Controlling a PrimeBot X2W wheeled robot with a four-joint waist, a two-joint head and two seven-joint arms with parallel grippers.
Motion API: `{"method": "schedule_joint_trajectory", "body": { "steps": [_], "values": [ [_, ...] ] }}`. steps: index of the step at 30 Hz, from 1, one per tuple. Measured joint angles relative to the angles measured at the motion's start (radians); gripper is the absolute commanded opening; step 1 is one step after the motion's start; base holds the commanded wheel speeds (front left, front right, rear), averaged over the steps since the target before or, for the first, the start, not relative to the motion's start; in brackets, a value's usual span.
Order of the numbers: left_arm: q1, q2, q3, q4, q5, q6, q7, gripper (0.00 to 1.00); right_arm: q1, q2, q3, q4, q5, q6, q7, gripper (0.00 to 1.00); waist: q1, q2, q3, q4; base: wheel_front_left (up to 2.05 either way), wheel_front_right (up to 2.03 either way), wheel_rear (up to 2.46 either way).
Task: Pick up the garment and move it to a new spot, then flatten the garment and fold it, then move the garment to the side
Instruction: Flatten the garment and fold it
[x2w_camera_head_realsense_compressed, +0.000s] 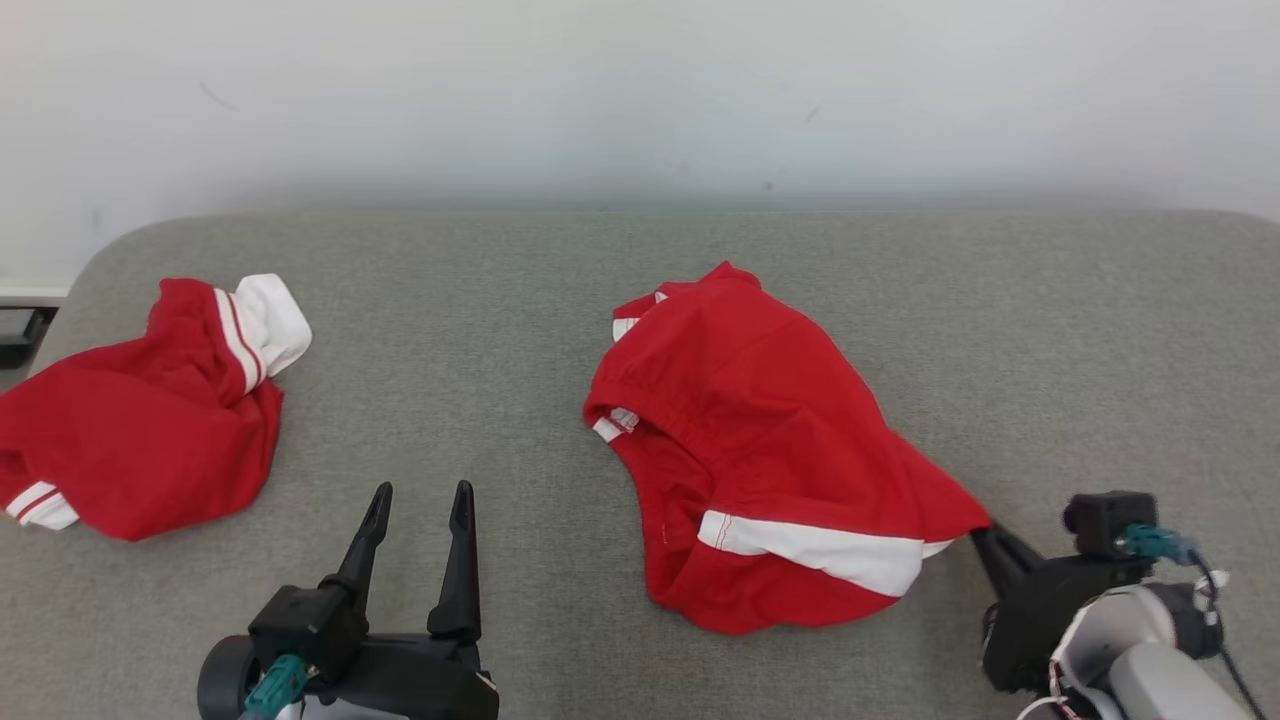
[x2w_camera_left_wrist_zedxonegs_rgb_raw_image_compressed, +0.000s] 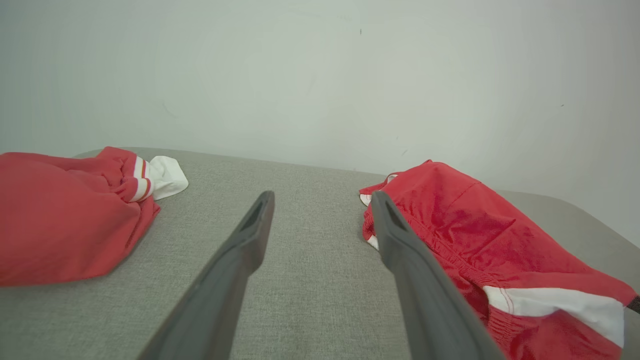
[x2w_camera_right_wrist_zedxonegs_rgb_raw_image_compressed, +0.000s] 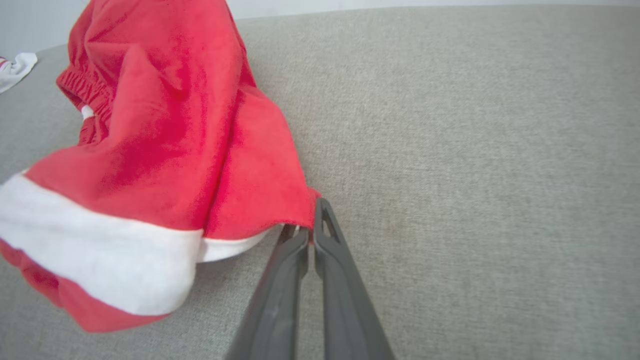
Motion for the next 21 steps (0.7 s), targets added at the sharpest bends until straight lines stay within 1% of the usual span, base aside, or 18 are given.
{"method": "schedule_joint_trajectory", "body": {
  "steps": [2,5,8,11,14,17,18,19,21],
  "values": [
    [0.000,-0.001,-0.002,-0.003,0.001,0.000,0.004,1.00,-0.002,-0.021,-0.023,-0.021,0.000,0.000,-0.019,0.00,0.0000,0.0000,0.001,-0.013,0.00,0.00,0.00],
    [0.000,-0.004,-0.012,-0.005,0.012,0.000,0.008,1.00,-0.002,-0.053,-0.056,-0.049,0.000,-0.013,-0.042,0.00,0.0000,0.0000,0.004,-0.034,0.00,0.00,0.00],
    [-0.003,-0.006,-0.029,-0.004,0.023,0.000,0.016,1.00,-0.002,-0.086,-0.098,-0.081,0.000,-0.027,-0.070,0.00,0.0000,0.0000,0.008,-0.051,0.00,0.00,0.00],
    [-0.008,-0.008,-0.040,-0.003,0.024,0.000,0.018,1.00,-0.002,-0.114,-0.137,-0.096,0.002,-0.048,-0.086,0.00,0.0000,0.0000,0.011,-0.061,0.00,0.00,0.00],
    [-0.008,-0.008,-0.052,-0.001,0.024,0.000,0.026,1.00,0.001,-0.127,-0.147,-0.097,0.000,-0.069,-0.091,0.00,0.0000,0.0000,0.012,-0.063,0.00,0.00,0.00],
    [-0.009,-0.009,-0.059,0.001,0.024,0.000,0.034,1.00,0.004,-0.128,-0.140,-0.091,0.000,-0.069,-0.084,0.00,0.0000,0.0000,0.012,-0.060,0.00,0.00,0.00],
    [-0.009,-0.009,-0.061,0.002,0.024,0.000,0.034,1.00,0.006,-0.124,-0.137,-0.088,0.002,-0.069,-0.082,0.46,0.0000,0.0000,0.012,-0.059,0.00,0.00,0.00],
    [-0.009,-0.009,-0.064,0.003,0.024,0.000,0.035,1.00,0.008,-0.118,-0.135,-0.085,0.004,-0.069,-0.075,1.00,0.0000,0.0000,0.012,-0.058,0.00,0.00,0.00],
    [-0.009,-0.009,-0.070,0.006,0.024,-0.001,0.044,1.00,0.019,-0.108,-0.130,-0.085,0.006,-0.069,-0.066,1.00,0.0000,0.0000,0.012,-0.055,0.00,0.00,0.00]
  ]
}}
